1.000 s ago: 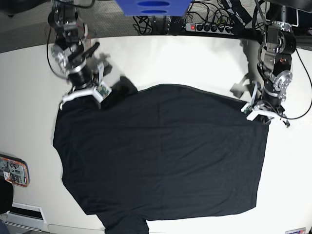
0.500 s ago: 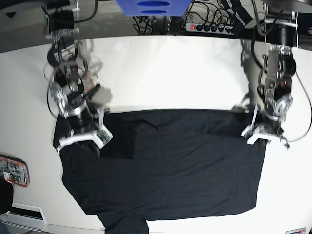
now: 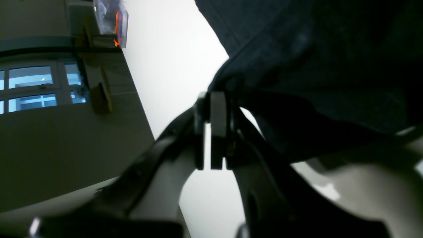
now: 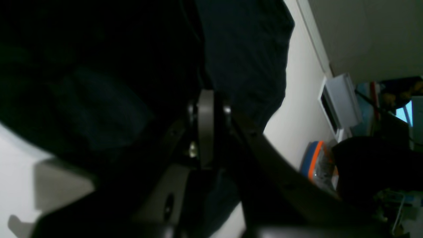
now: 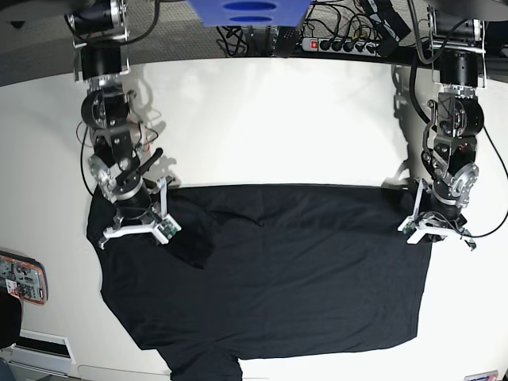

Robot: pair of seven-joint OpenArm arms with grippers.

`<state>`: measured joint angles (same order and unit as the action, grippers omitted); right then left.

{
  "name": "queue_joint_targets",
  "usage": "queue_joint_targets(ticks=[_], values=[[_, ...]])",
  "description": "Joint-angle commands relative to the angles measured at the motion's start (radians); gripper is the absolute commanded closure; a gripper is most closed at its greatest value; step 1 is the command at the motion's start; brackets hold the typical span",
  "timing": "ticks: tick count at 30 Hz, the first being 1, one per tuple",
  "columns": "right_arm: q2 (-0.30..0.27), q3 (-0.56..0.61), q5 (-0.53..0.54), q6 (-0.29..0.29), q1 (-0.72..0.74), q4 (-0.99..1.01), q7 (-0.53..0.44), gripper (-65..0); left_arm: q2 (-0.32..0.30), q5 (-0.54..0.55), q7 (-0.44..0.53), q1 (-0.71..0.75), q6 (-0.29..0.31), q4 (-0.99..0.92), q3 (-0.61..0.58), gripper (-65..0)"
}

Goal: Fold the T-shirt properly
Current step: 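Lift both shoulder corners and pull them away from the hem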

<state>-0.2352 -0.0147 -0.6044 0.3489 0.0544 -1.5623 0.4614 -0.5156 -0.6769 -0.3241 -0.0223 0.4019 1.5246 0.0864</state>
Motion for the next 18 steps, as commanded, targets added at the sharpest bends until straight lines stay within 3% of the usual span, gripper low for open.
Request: queue_joint_targets(ticks=[1,18], values=[[-0.008,-0.004,0.001,-0.020,0.038,-0.005,-0.022,0.0,-0.019,-0.004,0.003,-0.020,-0.018,0.017,0.009,0.0],[-0.006,0.040,0.001,-0.020,0.223,0.217,-0.029,0.0,-0.021,-0.005,0.003,-0.015,-0.018,0.017,0.011,0.0]])
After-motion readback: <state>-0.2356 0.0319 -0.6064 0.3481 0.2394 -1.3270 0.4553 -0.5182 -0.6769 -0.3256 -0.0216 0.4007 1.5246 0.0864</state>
